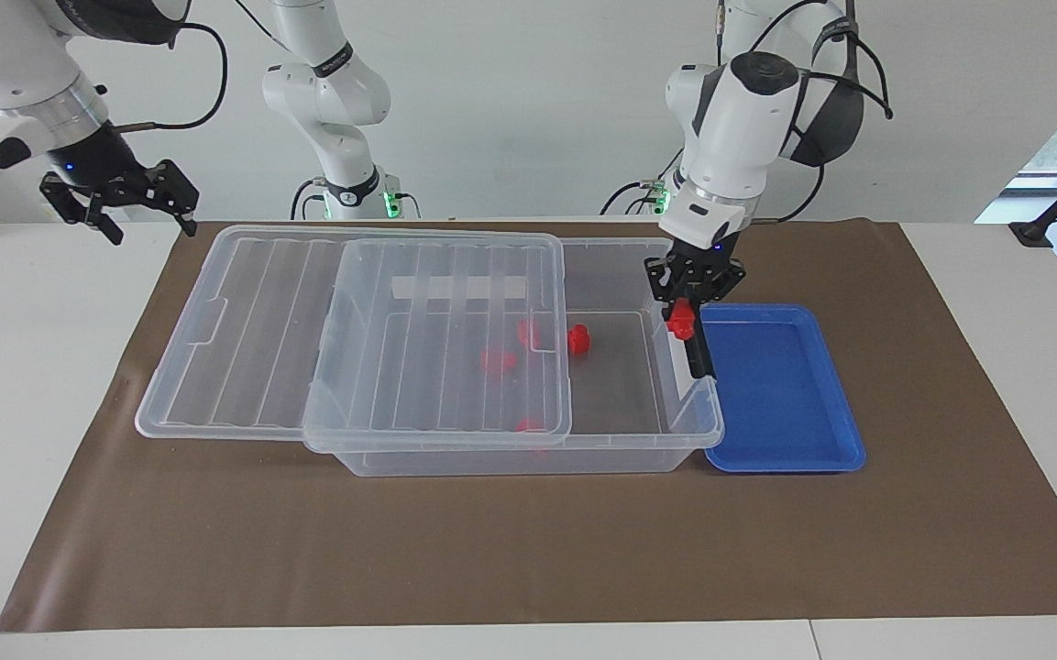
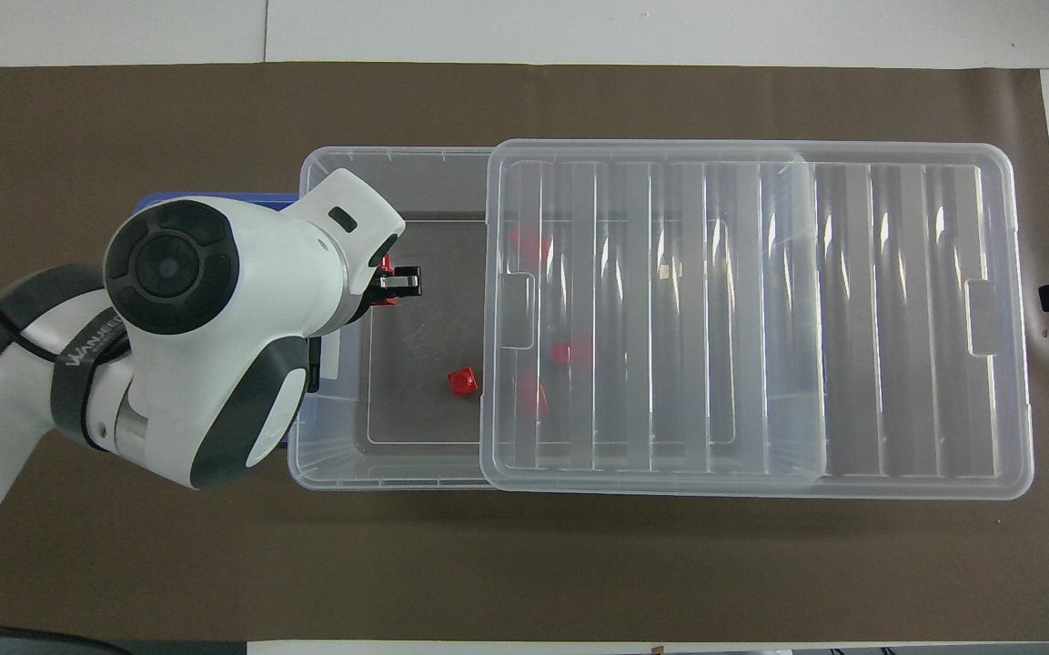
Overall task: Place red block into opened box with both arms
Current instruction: 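Lift and carry the red block over the open box with the left gripper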
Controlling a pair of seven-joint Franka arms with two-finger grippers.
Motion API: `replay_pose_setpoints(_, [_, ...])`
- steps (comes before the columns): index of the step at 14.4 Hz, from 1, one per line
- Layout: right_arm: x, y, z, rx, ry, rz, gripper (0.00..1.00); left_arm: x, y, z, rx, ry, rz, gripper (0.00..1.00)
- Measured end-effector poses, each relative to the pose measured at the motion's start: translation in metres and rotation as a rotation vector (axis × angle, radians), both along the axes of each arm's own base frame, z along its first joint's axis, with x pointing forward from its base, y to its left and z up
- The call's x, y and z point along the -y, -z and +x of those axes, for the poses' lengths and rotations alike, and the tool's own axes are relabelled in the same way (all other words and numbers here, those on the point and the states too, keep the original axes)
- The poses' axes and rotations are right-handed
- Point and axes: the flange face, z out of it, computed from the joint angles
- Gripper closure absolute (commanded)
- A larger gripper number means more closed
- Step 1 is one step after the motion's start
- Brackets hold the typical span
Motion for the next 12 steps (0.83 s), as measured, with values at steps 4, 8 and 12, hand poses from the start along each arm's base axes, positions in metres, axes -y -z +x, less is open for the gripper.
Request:
replay_pose_setpoints(4, [0.0, 0.001, 0.0, -0.002, 0.001, 0.0, 0.0, 0.021, 0.056, 0.011, -0.011, 0.012, 0.002, 1.0])
replay_pose_setpoints(8, [0.001, 0.003, 0.0, -0.007, 0.002, 0.0, 0.0, 0.023, 0.106, 0.02, -0.04, 0.008, 0.019, 1.0])
replay_pose_setpoints(12, [0.003, 0.01, 0.002, 0.019, 0.003, -0.005, 0.85, 0.022, 0.154, 0.025, -0.083, 0.002, 0.045, 1.0])
